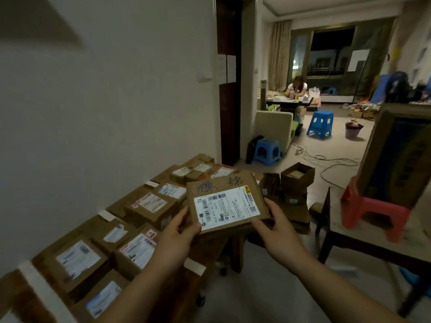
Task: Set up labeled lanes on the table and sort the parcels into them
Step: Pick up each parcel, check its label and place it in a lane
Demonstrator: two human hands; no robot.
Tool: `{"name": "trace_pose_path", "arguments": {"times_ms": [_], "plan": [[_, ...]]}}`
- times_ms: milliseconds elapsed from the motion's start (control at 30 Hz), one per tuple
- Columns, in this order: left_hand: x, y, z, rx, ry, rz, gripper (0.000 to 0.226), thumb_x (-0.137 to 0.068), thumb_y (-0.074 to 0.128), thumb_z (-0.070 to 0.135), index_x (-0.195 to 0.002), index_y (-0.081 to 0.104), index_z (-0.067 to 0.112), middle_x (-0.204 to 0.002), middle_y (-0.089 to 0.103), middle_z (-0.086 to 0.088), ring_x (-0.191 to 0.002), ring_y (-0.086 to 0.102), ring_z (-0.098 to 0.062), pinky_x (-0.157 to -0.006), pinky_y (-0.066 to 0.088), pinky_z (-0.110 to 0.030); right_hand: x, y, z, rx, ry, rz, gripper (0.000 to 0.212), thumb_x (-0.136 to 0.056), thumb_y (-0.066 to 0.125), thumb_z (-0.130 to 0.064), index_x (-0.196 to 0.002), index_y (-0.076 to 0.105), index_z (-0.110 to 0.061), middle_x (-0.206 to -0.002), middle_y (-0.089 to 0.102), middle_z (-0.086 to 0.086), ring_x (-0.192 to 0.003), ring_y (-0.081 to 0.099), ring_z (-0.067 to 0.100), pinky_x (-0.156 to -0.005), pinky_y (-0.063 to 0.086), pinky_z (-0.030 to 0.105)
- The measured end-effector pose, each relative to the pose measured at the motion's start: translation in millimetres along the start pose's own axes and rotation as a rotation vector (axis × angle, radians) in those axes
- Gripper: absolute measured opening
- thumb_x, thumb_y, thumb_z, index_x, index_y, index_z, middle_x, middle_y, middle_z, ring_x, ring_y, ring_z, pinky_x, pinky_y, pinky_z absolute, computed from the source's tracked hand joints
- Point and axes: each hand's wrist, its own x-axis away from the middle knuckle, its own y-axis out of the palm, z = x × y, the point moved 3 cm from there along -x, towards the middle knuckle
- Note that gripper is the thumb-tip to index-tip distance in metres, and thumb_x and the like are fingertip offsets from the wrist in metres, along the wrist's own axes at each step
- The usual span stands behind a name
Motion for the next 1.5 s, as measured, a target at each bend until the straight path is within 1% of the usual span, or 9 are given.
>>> {"name": "trace_pose_path", "arguments": {"times_ms": [100, 300, 433, 600, 767, 900, 1267, 1400, 1500], "plan": [[-62, 20, 6, 0.027, 0.002, -0.023, 0.053, -0.095, 0.051, 0.018, -0.143, 0.033, 0.031, -0.123, 0.055, 0.013, -0.092, 0.051, 0.000, -0.086, 0.046, -0.023, -61, -8, 7, 0.081, -0.023, 0.019, 0.051, -0.088, 0.062, -0.039, -0.132, 0.038, -0.048, -0.140, 0.046, -0.011, -0.126, 0.046, 0.010, -0.105, 0.043, 0.043], [-156, 55, 16, 0.008, -0.013, -0.062, 0.051, -0.096, 0.050, 0.018, -0.143, 0.034, 0.030, -0.108, 0.056, 0.018, -0.087, 0.055, 0.005, -0.067, 0.049, -0.014, -163, -24, 19, 0.109, -0.006, -0.030, 0.048, -0.093, 0.058, -0.030, -0.123, 0.032, -0.057, -0.124, 0.041, -0.019, -0.121, 0.046, 0.009, -0.102, 0.046, 0.042], [-210, 71, 11, -0.039, -0.052, -0.015, 0.061, -0.095, 0.053, 0.019, -0.147, 0.025, 0.028, -0.134, 0.051, 0.007, -0.110, 0.053, -0.009, -0.091, 0.048, -0.028, -233, -21, 43, 0.136, -0.015, -0.126, 0.051, -0.091, 0.059, -0.031, -0.136, 0.037, -0.044, -0.131, 0.049, -0.014, -0.119, 0.049, 0.007, -0.098, 0.050, 0.038], [-273, 102, -4, -0.066, -0.107, 0.075, 0.067, -0.095, 0.053, 0.020, -0.149, 0.017, 0.033, -0.145, 0.039, 0.005, -0.129, 0.043, -0.018, -0.105, 0.042, -0.037, -325, -26, 72, 0.278, -0.108, -0.321, 0.030, -0.095, 0.056, -0.019, -0.096, 0.044, -0.046, -0.094, 0.051, -0.026, -0.091, 0.053, -0.009, -0.078, 0.046, 0.011], [-320, 137, -8, -0.032, -0.214, 0.169, 0.056, -0.096, 0.051, 0.022, -0.145, 0.028, 0.035, -0.147, 0.039, 0.001, -0.130, 0.043, -0.020, -0.106, 0.042, -0.041, -409, -28, 108, 0.384, -0.101, -0.483, 0.040, -0.093, 0.056, -0.033, -0.132, 0.046, -0.035, -0.126, 0.054, -0.012, -0.118, 0.051, 0.008, -0.102, 0.046, 0.039], [-344, 155, -9, -0.134, -0.269, 0.247, 0.047, -0.098, 0.046, 0.027, -0.143, 0.033, 0.033, -0.149, 0.034, 0.000, -0.128, 0.045, -0.022, -0.104, 0.045, -0.040, -455, -14, 115, 0.408, -0.170, -0.563, 0.025, -0.095, 0.052, -0.034, -0.119, 0.047, -0.037, -0.124, 0.046, -0.012, -0.106, 0.046, 0.003, -0.093, 0.041, 0.026], [-417, 166, -39, -0.228, -0.326, 0.349, 0.047, -0.099, 0.043, 0.031, -0.145, 0.031, 0.032, -0.150, 0.035, 0.004, -0.134, 0.038, -0.016, -0.108, 0.037, -0.030, -537, 30, 144, 0.411, -0.114, -0.716, 0.046, -0.096, 0.052, -0.034, -0.140, 0.039, -0.028, -0.138, 0.036, 0.001, -0.103, 0.050, 0.010, -0.088, 0.048, 0.025], [-426, 168, -40, -0.262, -0.357, 0.367, 0.046, -0.100, 0.039, 0.037, -0.145, 0.031, 0.034, -0.152, 0.032, 0.005, -0.137, 0.034, -0.016, -0.112, 0.033, -0.032, -556, 33, 152, 0.436, -0.144, -0.847, 0.051, -0.096, 0.049, -0.041, -0.144, 0.034, -0.032, -0.143, 0.032, -0.001, -0.101, 0.047, 0.007, -0.073, 0.043, 0.013], [-426, 167, -33, -0.227, -0.418, 0.418, 0.046, -0.099, 0.041, 0.039, -0.144, 0.034, 0.033, -0.152, 0.030, 0.005, -0.138, 0.030, -0.016, -0.113, 0.030, -0.031, -576, 34, 148, 0.508, -0.218, -0.908, 0.053, -0.093, 0.050, -0.048, -0.142, 0.037, -0.032, -0.150, 0.023, 0.000, -0.125, 0.038, 0.016, -0.097, 0.041, 0.027]]}}
